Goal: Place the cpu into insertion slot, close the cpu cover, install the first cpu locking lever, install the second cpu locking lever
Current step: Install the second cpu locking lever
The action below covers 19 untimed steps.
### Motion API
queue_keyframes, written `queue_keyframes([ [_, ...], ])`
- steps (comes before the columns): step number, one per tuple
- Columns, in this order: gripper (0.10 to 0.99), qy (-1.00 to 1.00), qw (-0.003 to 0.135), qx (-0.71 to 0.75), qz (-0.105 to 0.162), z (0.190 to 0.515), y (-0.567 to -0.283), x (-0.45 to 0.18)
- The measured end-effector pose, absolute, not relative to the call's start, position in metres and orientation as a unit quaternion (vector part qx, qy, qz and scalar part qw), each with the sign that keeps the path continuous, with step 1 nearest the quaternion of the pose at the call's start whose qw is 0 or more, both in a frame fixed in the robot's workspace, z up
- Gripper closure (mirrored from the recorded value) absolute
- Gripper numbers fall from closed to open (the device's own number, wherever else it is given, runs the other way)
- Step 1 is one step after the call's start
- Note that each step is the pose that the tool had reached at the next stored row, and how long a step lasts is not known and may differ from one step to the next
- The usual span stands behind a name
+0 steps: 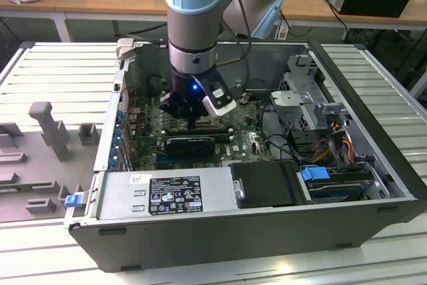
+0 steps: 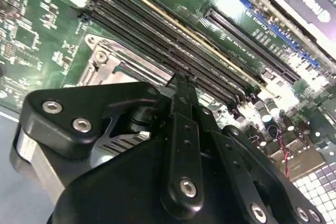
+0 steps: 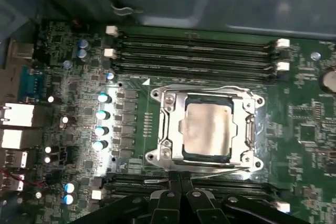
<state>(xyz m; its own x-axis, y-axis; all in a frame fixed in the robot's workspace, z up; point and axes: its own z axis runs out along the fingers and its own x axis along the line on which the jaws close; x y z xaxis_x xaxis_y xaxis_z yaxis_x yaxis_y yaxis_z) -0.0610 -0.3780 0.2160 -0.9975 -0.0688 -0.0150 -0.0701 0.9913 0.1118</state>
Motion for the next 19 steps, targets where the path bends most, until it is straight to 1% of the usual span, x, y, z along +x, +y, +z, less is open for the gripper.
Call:
queue_keyframes([
  [2, 0.980, 0.997, 0.006, -0.039, 0.064, 0.212, -0.378, -0.066],
  [3, 0.980, 0.997, 0.006, -0.041, 0.072, 0.211, -0.378, -0.069],
  [8, 0.980, 0.995, 0.006, -0.043, 0.088, 0.207, -0.380, -0.075],
  [19, 0.980, 0.991, 0.009, -0.042, 0.129, 0.207, -0.398, -0.076],
])
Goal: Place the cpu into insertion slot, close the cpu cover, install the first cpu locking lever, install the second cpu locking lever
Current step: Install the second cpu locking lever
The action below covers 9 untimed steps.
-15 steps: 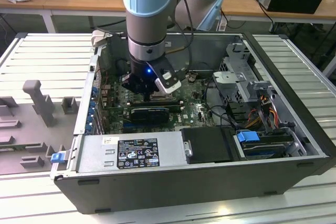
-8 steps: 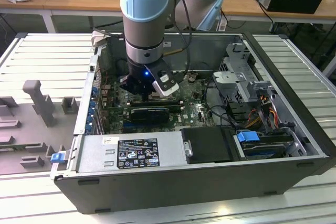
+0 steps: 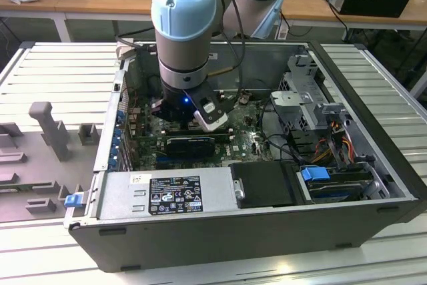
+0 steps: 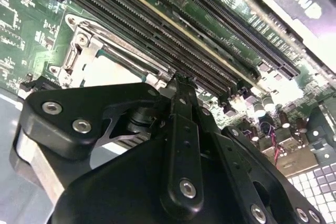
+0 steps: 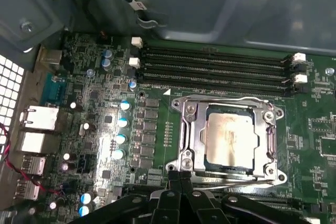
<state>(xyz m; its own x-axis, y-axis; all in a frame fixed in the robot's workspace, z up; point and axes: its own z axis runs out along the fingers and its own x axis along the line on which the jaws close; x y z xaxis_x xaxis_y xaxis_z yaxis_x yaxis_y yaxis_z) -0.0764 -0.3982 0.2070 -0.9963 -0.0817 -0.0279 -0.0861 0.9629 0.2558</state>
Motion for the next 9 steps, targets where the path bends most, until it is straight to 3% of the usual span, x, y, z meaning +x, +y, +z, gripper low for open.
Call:
queue_keyframes([
  [9, 0.980, 0.987, 0.010, -0.042, 0.152, 0.1992, -0.3991, -0.0771],
])
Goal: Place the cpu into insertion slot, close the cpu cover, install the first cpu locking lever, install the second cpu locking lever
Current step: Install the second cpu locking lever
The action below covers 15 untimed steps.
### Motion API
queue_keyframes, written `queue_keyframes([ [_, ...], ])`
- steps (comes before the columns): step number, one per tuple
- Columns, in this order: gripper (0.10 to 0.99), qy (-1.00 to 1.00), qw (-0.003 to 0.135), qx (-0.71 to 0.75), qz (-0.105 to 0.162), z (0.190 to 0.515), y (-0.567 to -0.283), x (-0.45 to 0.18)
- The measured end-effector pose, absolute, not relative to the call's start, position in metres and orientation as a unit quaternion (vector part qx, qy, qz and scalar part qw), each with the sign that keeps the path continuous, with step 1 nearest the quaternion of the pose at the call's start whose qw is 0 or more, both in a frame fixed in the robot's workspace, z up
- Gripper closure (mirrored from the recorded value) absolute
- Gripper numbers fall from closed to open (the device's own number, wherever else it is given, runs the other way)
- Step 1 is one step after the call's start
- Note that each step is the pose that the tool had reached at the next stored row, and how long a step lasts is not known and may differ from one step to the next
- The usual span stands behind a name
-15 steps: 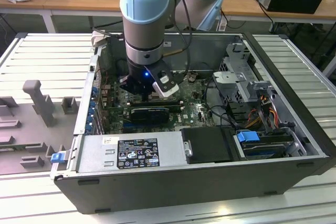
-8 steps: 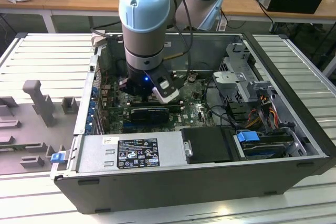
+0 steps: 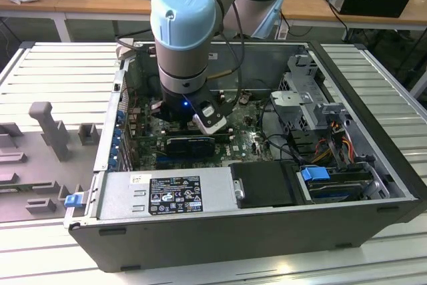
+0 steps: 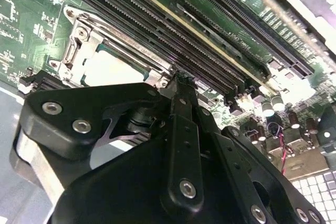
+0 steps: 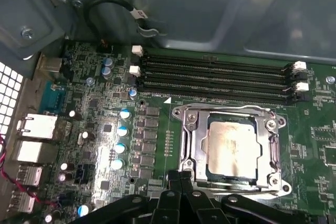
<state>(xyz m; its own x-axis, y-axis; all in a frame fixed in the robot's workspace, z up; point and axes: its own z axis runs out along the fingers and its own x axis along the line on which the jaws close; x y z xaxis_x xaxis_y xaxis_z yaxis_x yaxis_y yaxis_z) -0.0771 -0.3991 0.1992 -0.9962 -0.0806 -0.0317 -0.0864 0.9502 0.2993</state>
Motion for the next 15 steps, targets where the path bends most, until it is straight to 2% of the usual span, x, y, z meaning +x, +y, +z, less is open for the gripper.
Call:
queue_keyframes([
  [2, 0.980, 0.986, 0.010, -0.042, 0.161, 0.196, -0.399, -0.078],
  [6, 0.980, 0.986, 0.010, -0.042, 0.164, 0.195, -0.399, -0.078],
  [15, 0.980, 0.986, 0.010, -0.042, 0.164, 0.220, -0.399, -0.078],
])
